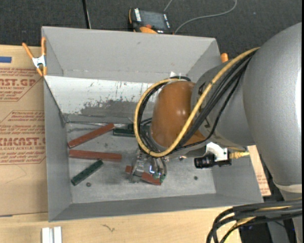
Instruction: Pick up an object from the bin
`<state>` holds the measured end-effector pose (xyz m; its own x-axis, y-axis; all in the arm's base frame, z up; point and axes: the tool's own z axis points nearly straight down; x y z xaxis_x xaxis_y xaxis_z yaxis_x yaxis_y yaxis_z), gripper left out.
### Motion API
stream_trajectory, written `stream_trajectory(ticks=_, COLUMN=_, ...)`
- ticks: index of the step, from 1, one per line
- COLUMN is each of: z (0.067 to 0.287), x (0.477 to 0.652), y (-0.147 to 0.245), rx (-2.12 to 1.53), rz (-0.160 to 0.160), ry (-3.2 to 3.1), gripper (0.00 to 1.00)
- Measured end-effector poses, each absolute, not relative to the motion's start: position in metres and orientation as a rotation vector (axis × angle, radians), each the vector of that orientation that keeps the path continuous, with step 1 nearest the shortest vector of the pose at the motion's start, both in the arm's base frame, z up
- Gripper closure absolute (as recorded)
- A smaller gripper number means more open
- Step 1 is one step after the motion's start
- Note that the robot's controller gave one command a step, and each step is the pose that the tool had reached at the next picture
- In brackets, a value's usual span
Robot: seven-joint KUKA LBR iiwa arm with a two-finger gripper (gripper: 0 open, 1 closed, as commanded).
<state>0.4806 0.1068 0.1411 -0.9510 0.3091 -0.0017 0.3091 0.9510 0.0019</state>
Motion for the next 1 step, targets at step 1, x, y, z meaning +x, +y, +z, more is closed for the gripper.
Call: stream_trajectory(ticks=1, z=0.1770, x=0.4810, y=0.1075, rx=0.489, rz=0.003, ry=3.100, gripper=1.00)
